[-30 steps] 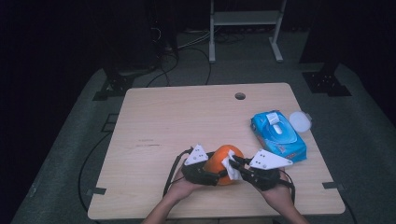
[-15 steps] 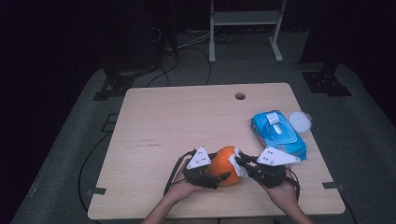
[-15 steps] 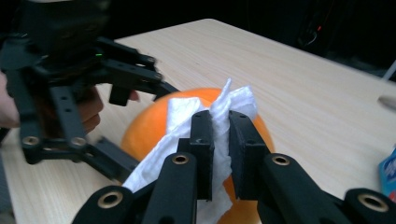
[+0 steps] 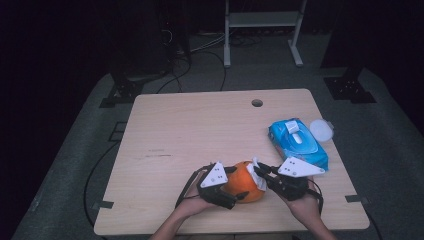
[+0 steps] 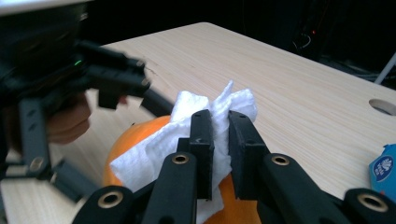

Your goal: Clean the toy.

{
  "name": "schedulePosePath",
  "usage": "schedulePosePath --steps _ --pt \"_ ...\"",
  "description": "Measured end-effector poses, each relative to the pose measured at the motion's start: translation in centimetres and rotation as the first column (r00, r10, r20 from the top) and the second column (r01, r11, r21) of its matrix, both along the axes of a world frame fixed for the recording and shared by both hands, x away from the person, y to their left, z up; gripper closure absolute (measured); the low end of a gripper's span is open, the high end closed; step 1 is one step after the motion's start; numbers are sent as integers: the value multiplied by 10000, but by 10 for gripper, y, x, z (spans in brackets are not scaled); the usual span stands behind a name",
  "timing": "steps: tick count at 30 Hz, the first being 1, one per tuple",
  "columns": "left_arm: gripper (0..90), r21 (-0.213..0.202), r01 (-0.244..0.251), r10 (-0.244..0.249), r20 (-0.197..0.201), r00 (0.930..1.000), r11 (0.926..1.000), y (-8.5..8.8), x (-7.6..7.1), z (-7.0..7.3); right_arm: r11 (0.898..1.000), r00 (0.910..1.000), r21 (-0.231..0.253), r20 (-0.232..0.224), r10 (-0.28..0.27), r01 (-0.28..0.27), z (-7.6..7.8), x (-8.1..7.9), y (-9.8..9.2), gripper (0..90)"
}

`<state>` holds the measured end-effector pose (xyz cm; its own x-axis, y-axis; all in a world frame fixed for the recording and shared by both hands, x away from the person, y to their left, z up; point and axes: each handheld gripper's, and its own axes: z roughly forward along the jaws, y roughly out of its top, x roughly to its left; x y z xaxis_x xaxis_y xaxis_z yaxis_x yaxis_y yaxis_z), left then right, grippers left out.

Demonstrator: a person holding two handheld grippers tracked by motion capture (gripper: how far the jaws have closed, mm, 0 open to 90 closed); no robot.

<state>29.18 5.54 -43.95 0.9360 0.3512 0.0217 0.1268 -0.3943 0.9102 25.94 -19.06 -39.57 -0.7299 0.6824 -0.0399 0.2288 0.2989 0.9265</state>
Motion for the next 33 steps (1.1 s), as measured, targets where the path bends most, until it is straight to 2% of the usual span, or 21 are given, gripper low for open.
schedulePosePath --steps 3,7,9,11,13,17,19,20,21,22,23,25,31,33 --pt "167 52 22 -20 -254 9997 10000 -1 0 -5 9995 9995 -37 -63 322 -322 0 -5 7 800" --pt "204 445 14 -14 9 10000 9990 -7 -8 -5 9976 9985 -423 96 546 -541 1 -10 20 800" --pt "205 612 54 -65 183 9998 9981 -10 -11 -5 9958 9969 -475 -13 782 -782 -1 -13 28 800" --pt "203 570 24 -39 258 9997 9984 -10 -12 -6 9935 9965 -780 59 839 -832 -2 -15 33 798" --pt "204 396 -51 44 186 9998 9992 -9 -11 -5 9938 9973 -851 102 725 -714 0 -14 31 797" --pt "207 256 -31 27 151 9999 9997 -10 -10 -5 9986 9997 -460 -89 239 -243 4 -4 10 795" --pt "207 444 146 -167 470 9988 9989 -15 -14 -6 9994 9999 -344 -106 -54 50 4 -1 2 795" --pt "207 444 146 -167 470 9988 9989 -15 -14 -6 9994 9999 -344 -106 -54 50 4 -1 2 795" --pt "207 709 216 -266 699 9972 9973 -20 -18 -6 9995 9993 -256 -311 -201 193 6 1 -2 793" --pt "209 709 216 -266 699 9972 9973 -20 -18 -6 9995 9993 -256 -311 -201 193 6 1 -2 793" --pt "213 934 207 -289 868 9958 9954 -23 -21 -6 9997 9981 -233 -608 -65 51 3 4 -1 793" --pt "218 1099 249 -363 1024 9941 9936 -24 -23 -7 9996 9976 -285 -697 -30 10 0 5 1 793" --pt "219 1375 248 -425 1275 9909 9902 -27 -25 -6 10000 9949 -39 -1006 -32 28 -2 10 2 792" --pt "229 1279 196 -354 1219 9919 9916 -26 -24 -5 9999 9951 -125 -990 -33 20 0 10 -1 792"
